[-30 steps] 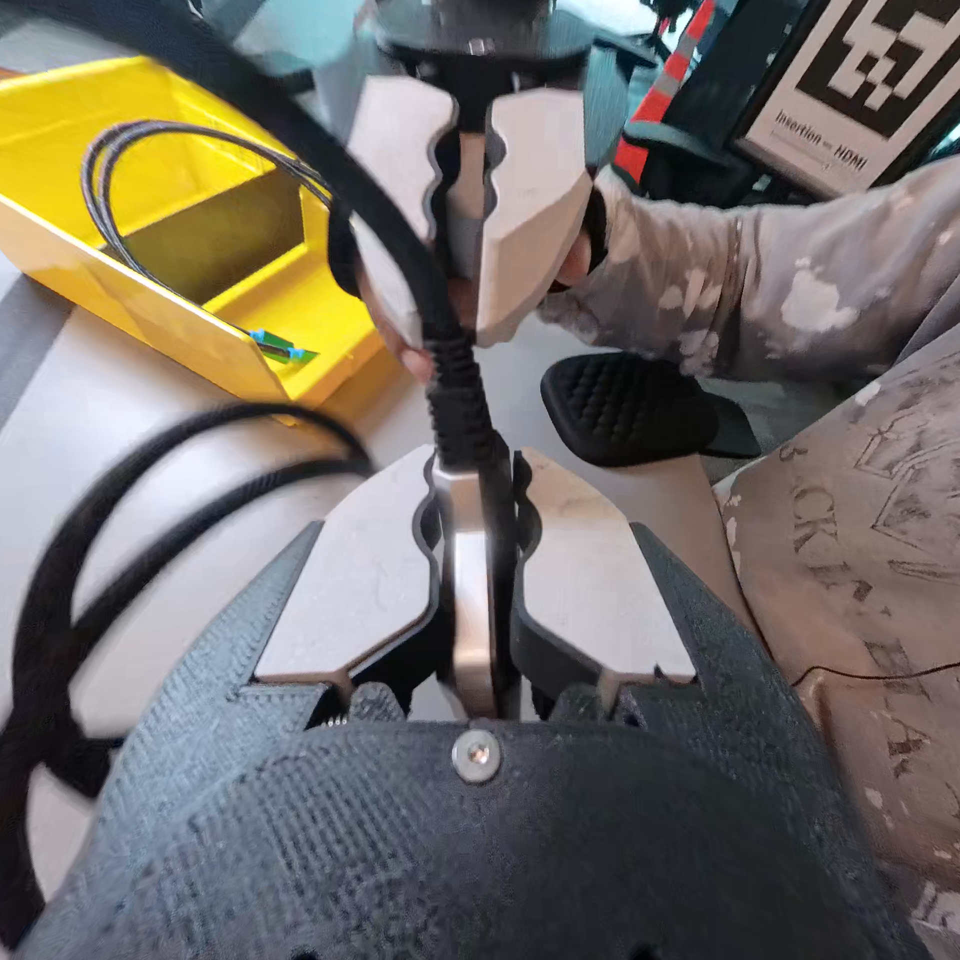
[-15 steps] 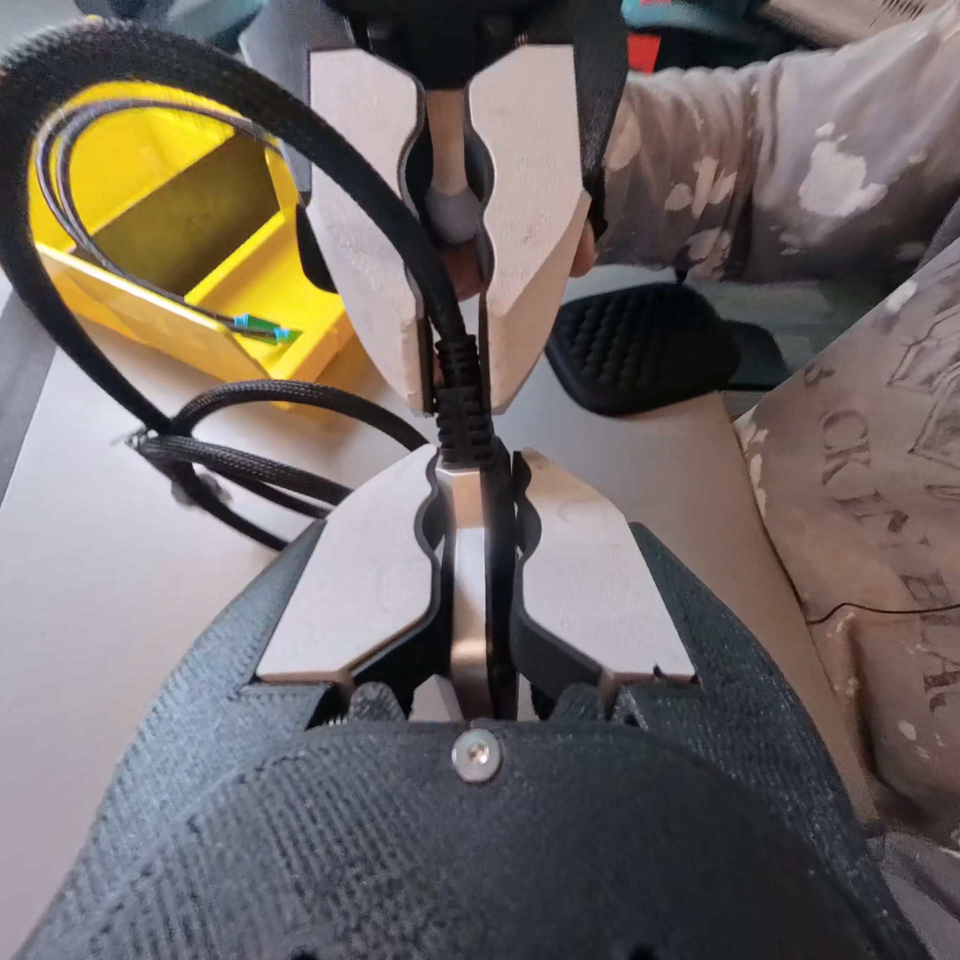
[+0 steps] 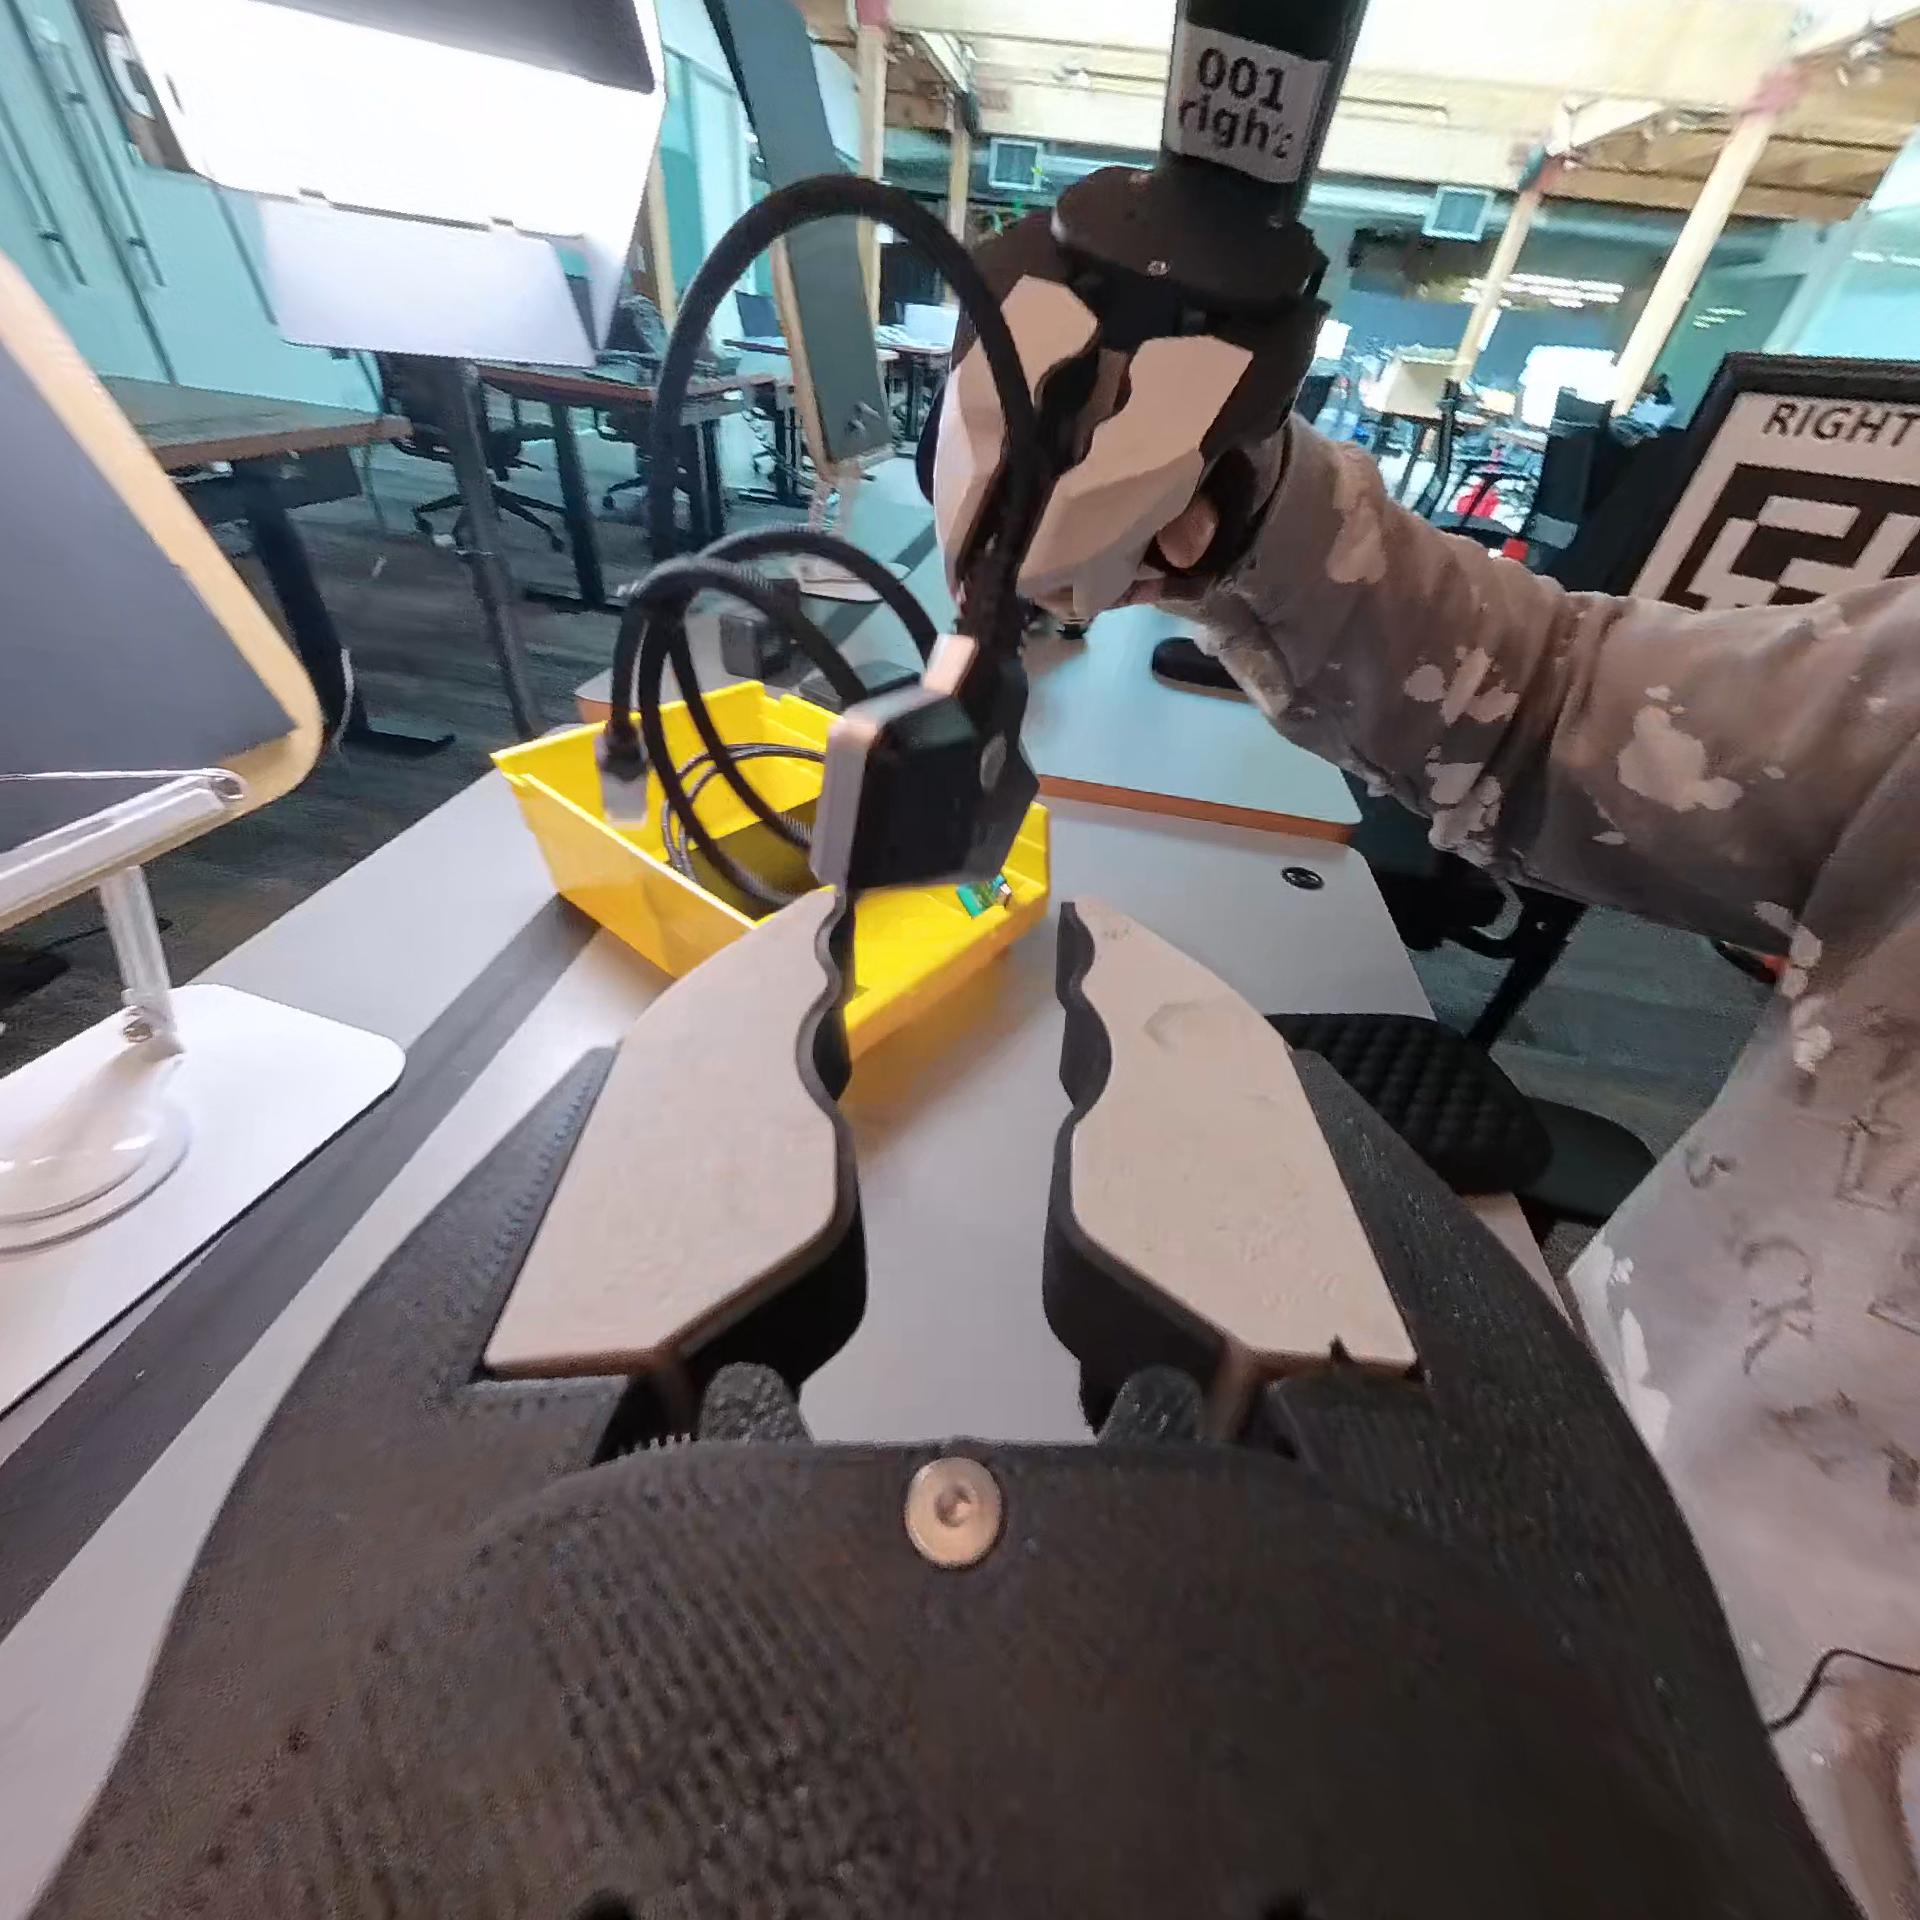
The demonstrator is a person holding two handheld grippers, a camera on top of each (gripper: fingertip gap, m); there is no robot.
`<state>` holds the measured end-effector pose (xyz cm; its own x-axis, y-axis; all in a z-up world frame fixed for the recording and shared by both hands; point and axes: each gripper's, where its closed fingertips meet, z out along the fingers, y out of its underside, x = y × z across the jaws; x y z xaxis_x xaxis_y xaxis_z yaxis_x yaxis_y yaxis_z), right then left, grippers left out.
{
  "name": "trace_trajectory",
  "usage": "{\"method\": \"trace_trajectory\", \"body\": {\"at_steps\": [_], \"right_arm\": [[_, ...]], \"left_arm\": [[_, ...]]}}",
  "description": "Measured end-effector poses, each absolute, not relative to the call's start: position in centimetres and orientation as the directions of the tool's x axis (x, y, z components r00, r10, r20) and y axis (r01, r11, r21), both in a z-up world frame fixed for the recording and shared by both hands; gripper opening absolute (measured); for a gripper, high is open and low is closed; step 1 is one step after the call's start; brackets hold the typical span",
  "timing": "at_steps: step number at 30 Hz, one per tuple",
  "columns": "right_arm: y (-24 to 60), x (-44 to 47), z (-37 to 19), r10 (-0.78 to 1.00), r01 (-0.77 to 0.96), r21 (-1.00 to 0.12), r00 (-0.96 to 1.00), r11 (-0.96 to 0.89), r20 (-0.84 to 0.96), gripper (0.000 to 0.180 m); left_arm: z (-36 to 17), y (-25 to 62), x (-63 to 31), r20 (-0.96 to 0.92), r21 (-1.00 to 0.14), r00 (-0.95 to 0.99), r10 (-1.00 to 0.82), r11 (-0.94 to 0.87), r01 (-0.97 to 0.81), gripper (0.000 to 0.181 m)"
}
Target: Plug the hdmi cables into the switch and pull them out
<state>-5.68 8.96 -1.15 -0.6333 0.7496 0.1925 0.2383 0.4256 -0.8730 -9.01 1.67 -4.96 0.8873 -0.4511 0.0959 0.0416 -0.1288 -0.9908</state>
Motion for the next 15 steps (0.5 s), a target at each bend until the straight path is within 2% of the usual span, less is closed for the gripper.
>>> {"method": "trace_trajectory", "body": {"at_steps": [7, 15], "right_arm": [[16.7, -7.6, -0.2, 0.821, 0.312, -0.783, -0.405, 0.537, 0.402, 0.012], [26.8, -8.6, -3.8, 0.824, 0.46, -0.692, -0.199, 0.556, 0.53, 0.012]], "left_arm": [[-4.4, 1.5, -11.0, 0.119, -0.99, 0.928, -0.353, -0.112, 0.084, 0.039], [-3.7, 1.2, -12.7, 0.117, -0.992, 0.96, -0.255, -0.071, 0.102, 0.041]]}}
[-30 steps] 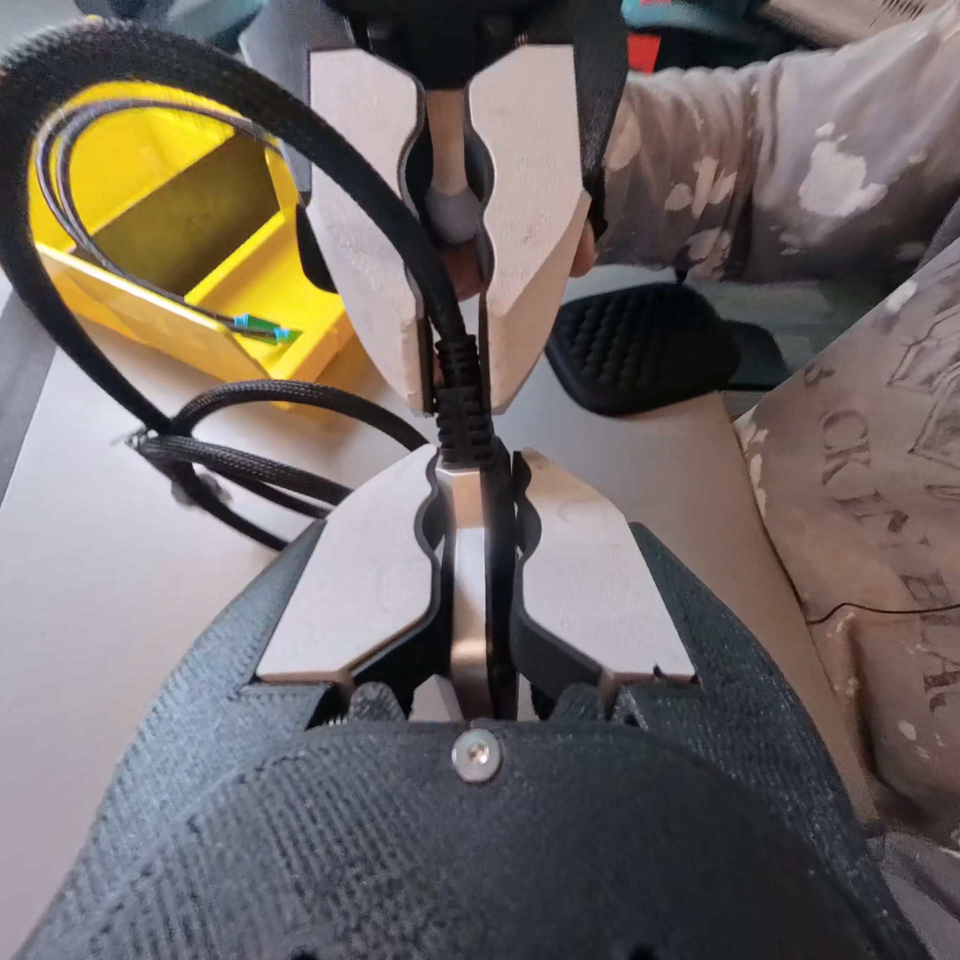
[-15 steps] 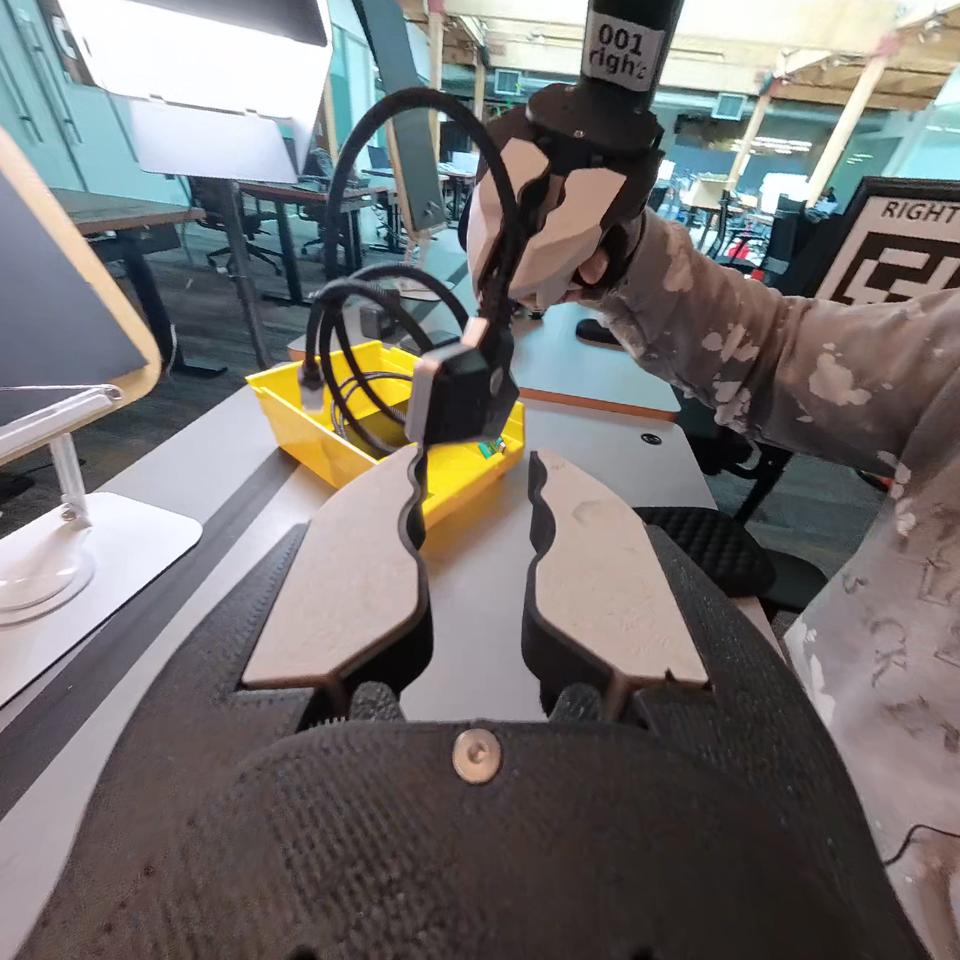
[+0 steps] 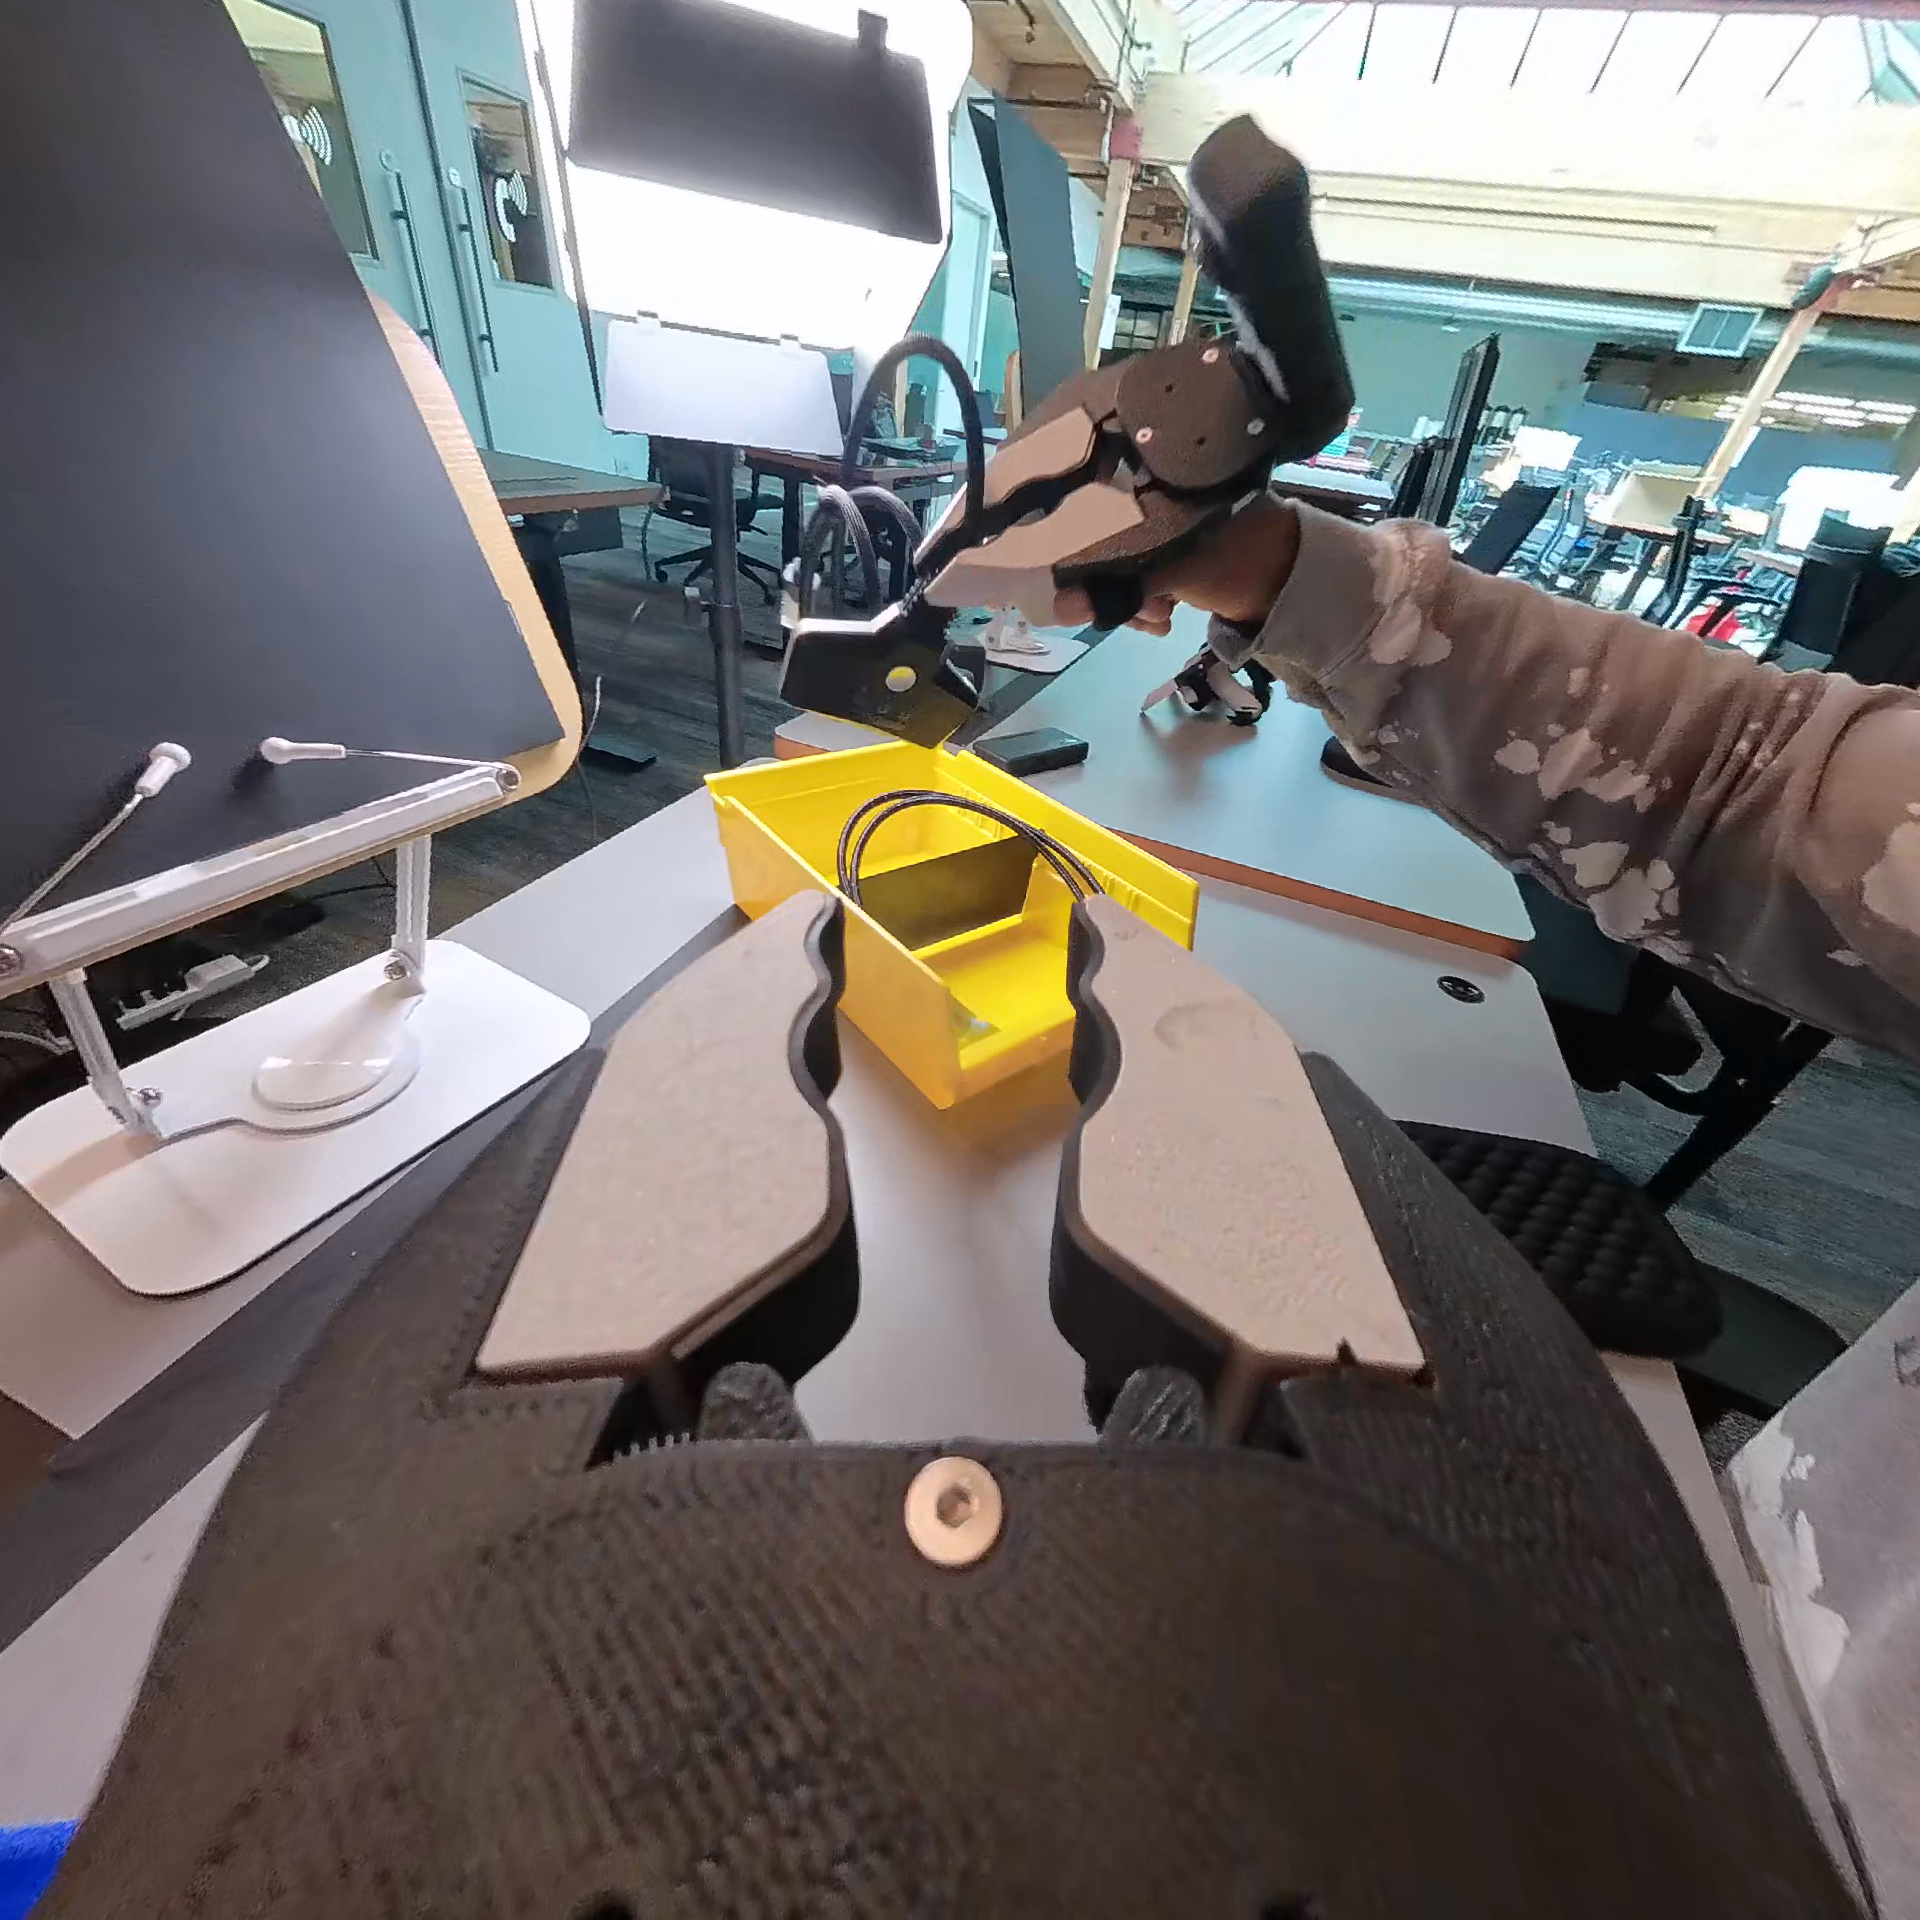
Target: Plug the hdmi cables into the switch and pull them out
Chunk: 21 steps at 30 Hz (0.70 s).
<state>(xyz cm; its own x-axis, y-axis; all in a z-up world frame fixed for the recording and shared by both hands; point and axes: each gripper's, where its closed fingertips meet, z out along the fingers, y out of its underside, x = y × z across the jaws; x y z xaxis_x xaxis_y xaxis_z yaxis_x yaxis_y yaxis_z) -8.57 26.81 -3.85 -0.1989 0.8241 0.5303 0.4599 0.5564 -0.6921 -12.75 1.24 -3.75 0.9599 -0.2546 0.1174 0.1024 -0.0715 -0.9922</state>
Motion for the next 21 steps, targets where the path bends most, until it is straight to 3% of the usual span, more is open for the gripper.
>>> {"method": "trace_trajectory", "body": {"at_steps": [8, 21], "right_arm": [[31.5, -7.1, -7.7, 0.866, 0.528, -0.702, -0.146, 0.478, 0.479, 0.013], [32.8, -5.3, -9.9, 0.912, 0.568, -0.714, -0.24, 0.409, 0.332, 0.012]], "left_arm": [[-4.1, 1.1, -13.5, 0.108, -0.992, 0.97, -0.219, -0.085, 0.091, 0.044], [-5.7, 2.3, -14.1, 0.126, -0.987, 0.972, -0.201, -0.127, 0.101, 0.044]]}}
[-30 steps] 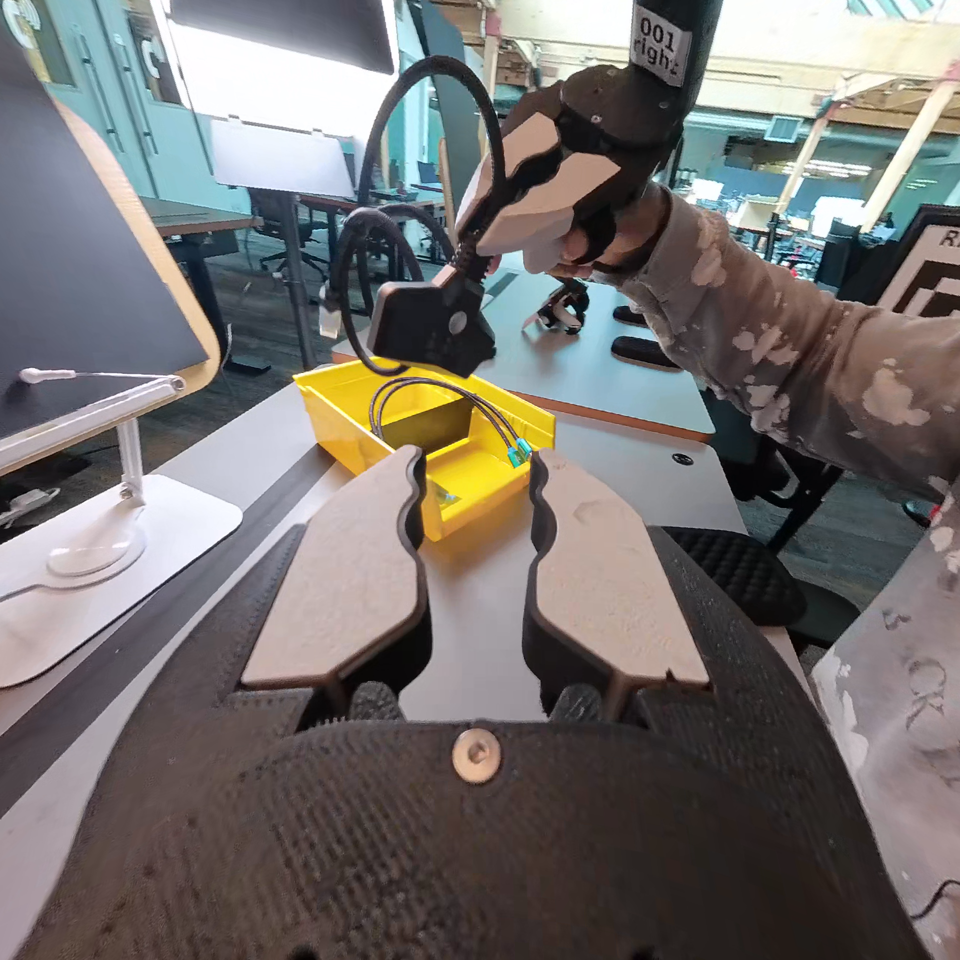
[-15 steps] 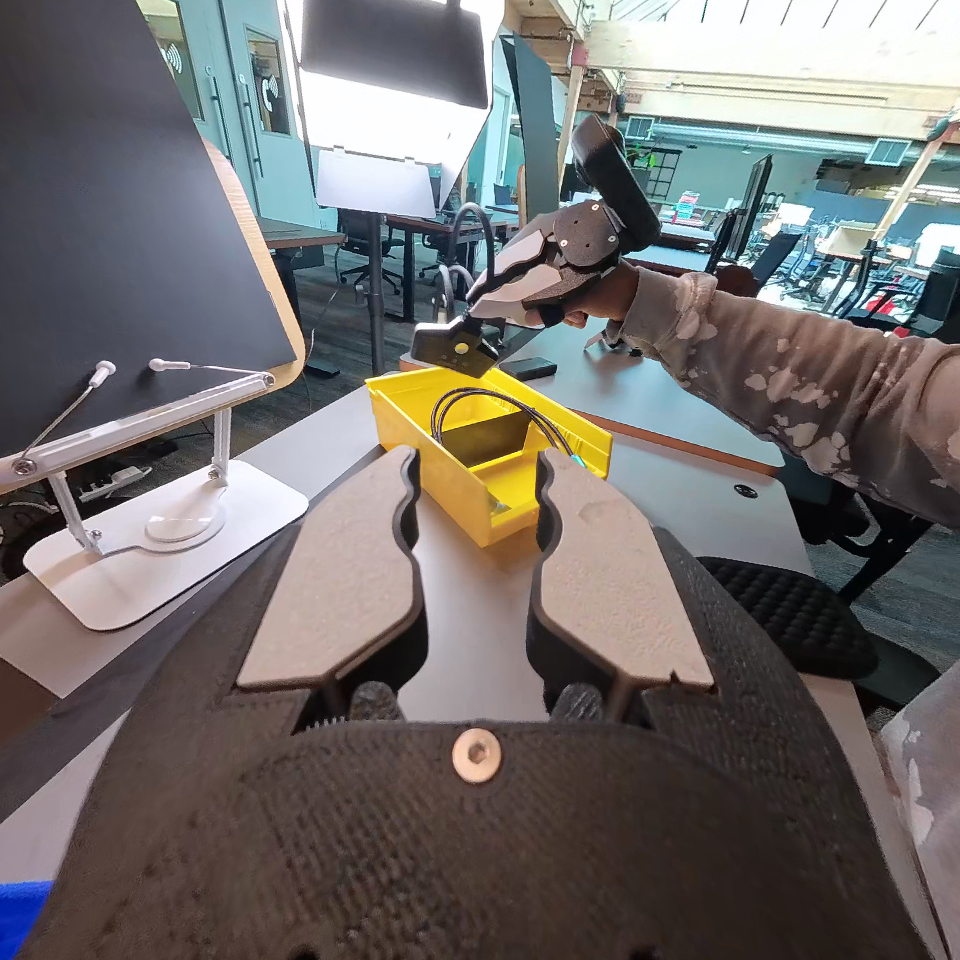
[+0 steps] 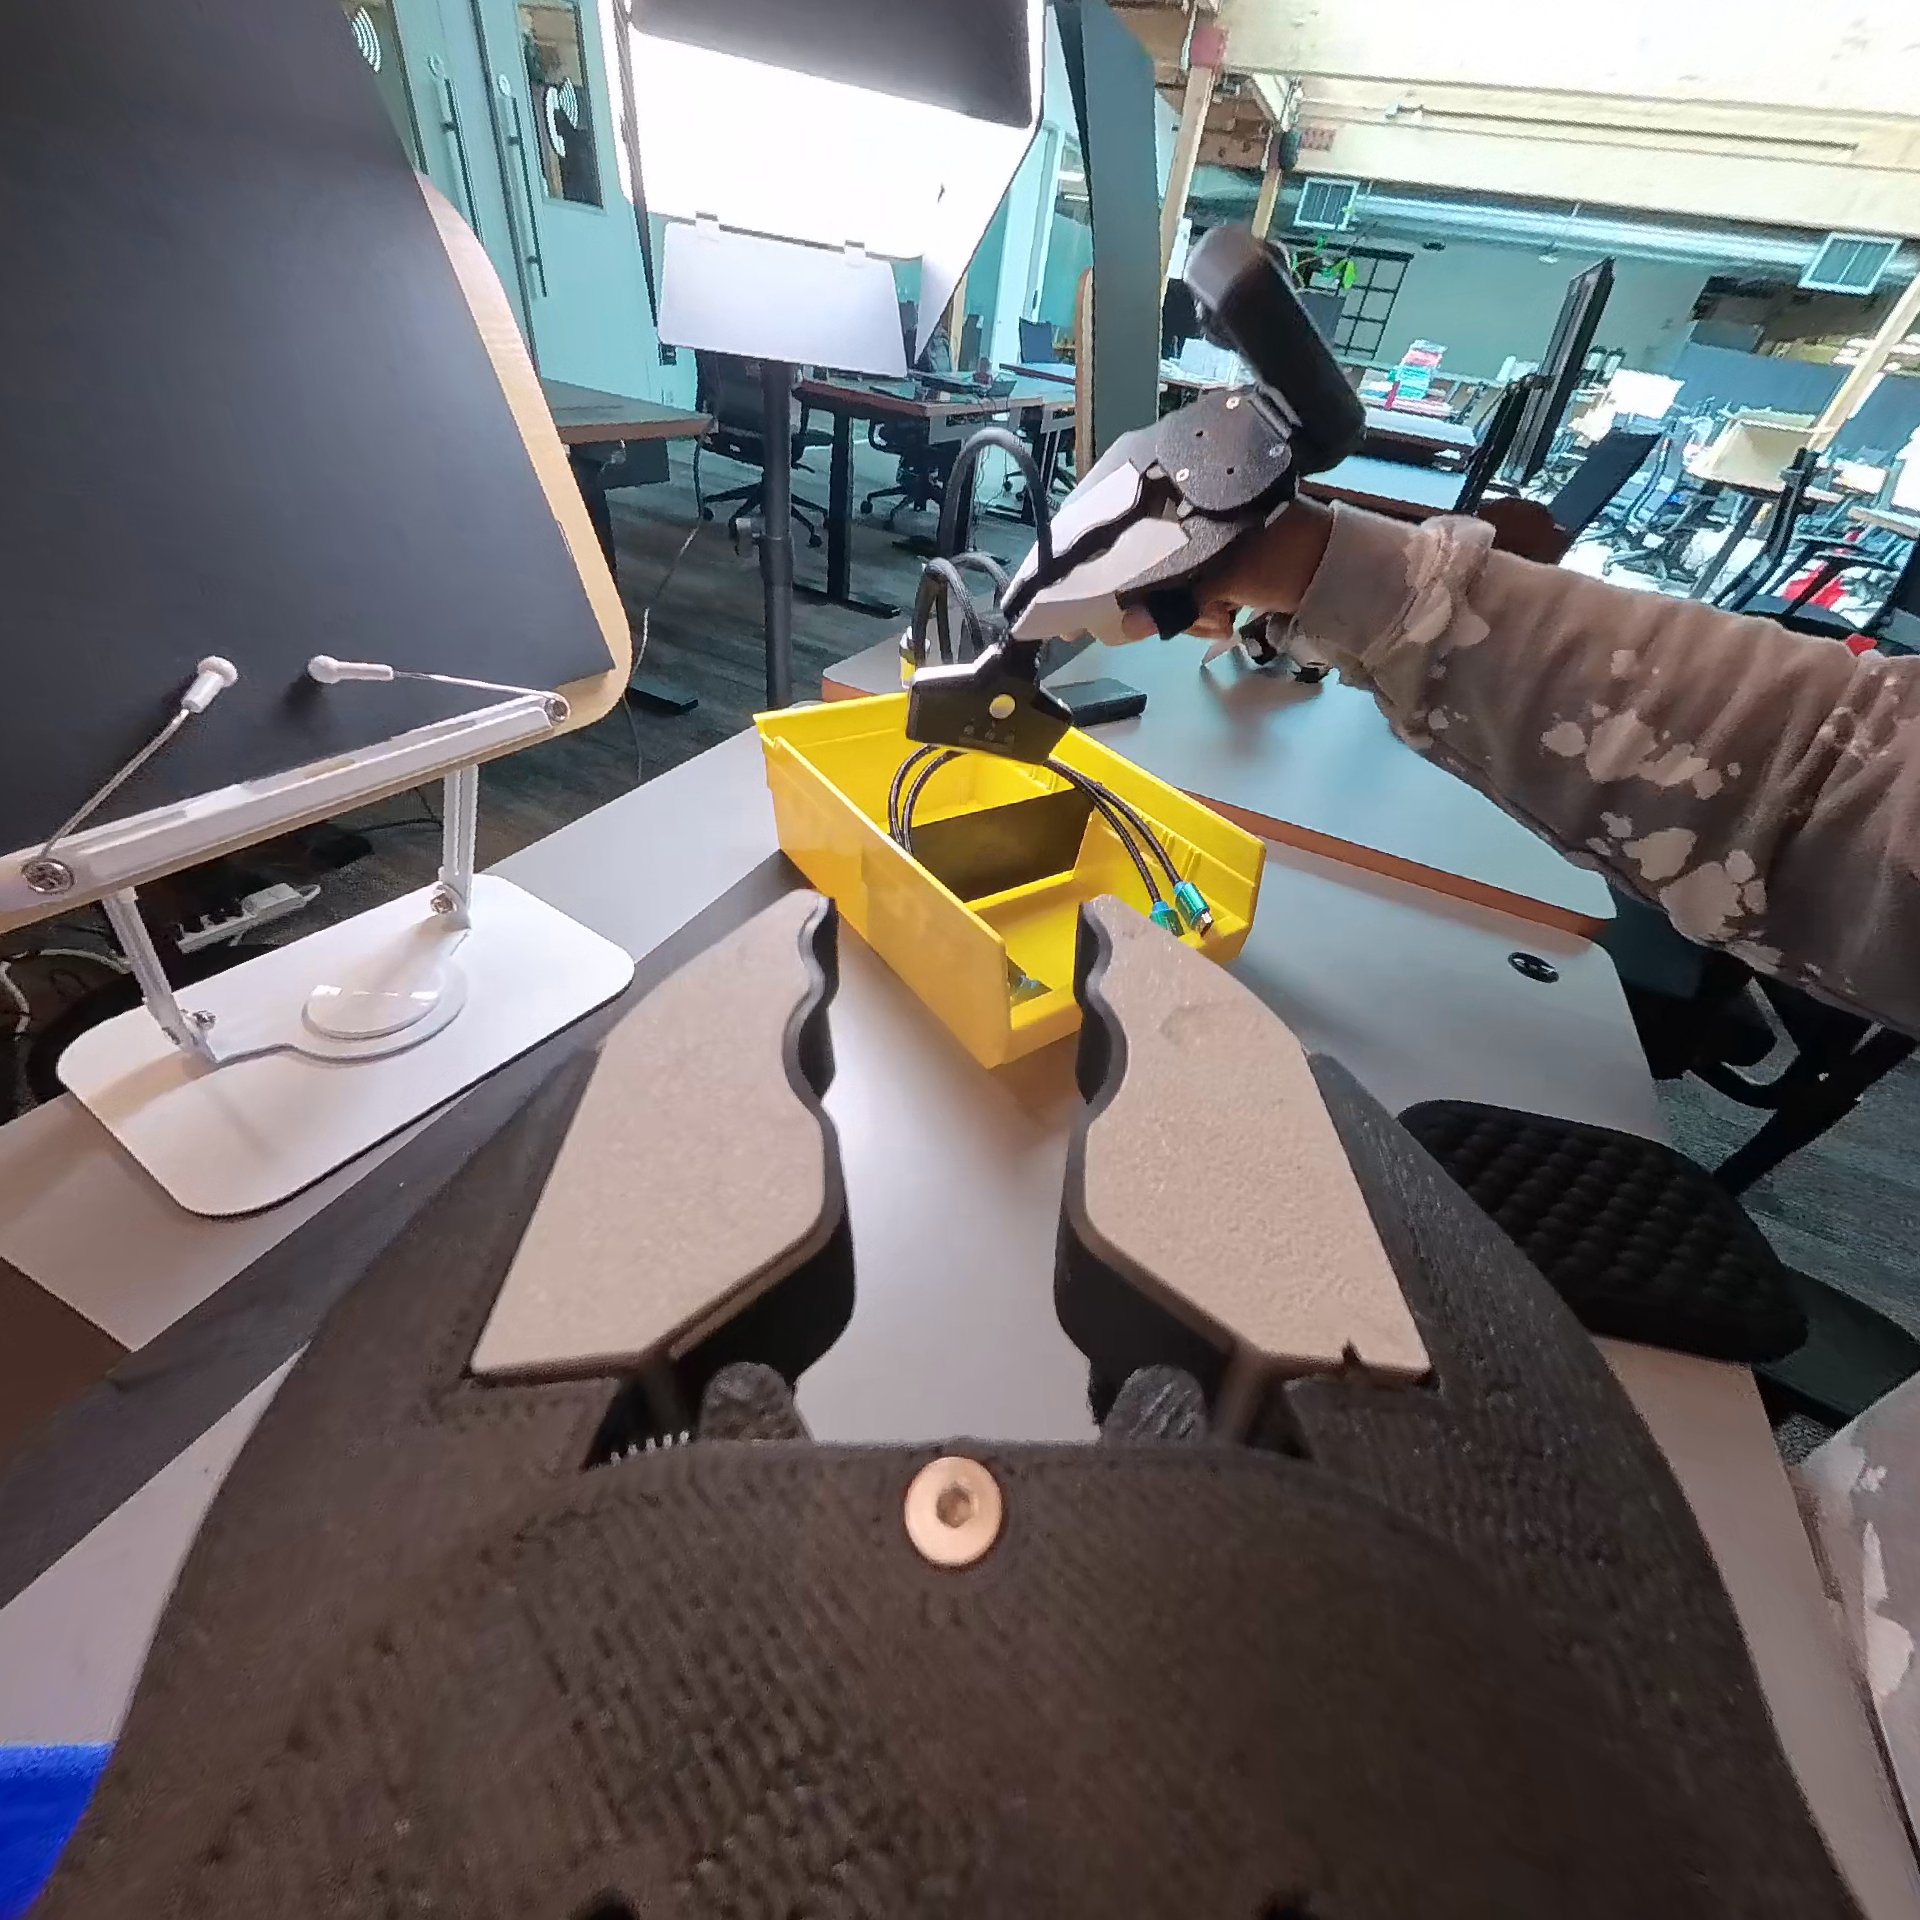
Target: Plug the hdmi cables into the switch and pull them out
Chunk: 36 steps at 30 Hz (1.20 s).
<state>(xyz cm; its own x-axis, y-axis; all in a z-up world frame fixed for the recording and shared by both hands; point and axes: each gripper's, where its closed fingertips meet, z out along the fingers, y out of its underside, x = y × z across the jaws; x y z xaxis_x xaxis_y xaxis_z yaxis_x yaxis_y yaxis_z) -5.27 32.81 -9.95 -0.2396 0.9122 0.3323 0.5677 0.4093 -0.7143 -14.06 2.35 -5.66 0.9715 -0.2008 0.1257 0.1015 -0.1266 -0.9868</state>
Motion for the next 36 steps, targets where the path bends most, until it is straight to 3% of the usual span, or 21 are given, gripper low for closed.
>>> {"method": "trace_trajectory", "body": {"at_steps": [13, 18, 23, 31, 36], "right_arm": [[37.3, -5.8, -8.8, 0.913, 0.642, -0.649, -0.281, 0.408, 0.296, 0.012], [33.8, -4.1, -7.6, 0.827, 0.534, -0.638, -0.437, 0.555, 0.354, 0.012], [32.7, -0.6, -7.2, 0.805, 0.57, -0.603, -0.548, 0.558, 0.226, 0.012], [37.2, 3.2, -10.5, 0.829, 0.76, -0.356, -0.551, 0.544, 0.089, 0.012], [39.8, 2.5, -10.4, 0.835, 0.791, -0.281, -0.544, 0.544, 0.086, 0.012]], "left_arm": [[-7.5, 3.3, -14.7, 0.14, -0.978, 0.973, -0.185, -0.18, 0.106, 0.043], [-8.3, 3.5, -15.6, 0.166, -0.972, 0.971, -0.175, -0.193, 0.131, 0.043], [-9.4, 4.2, -15.6, 0.178, -0.965, 0.968, -0.176, -0.225, 0.136, 0.043], [-11.1, 5.0, -15.4, 0.181, -0.953, 0.968, -0.171, -0.276, 0.129, 0.043], [-12.3, 5.6, -15.4, 0.21, -0.941, 0.961, -0.179, -0.302, 0.15, 0.043]]}}
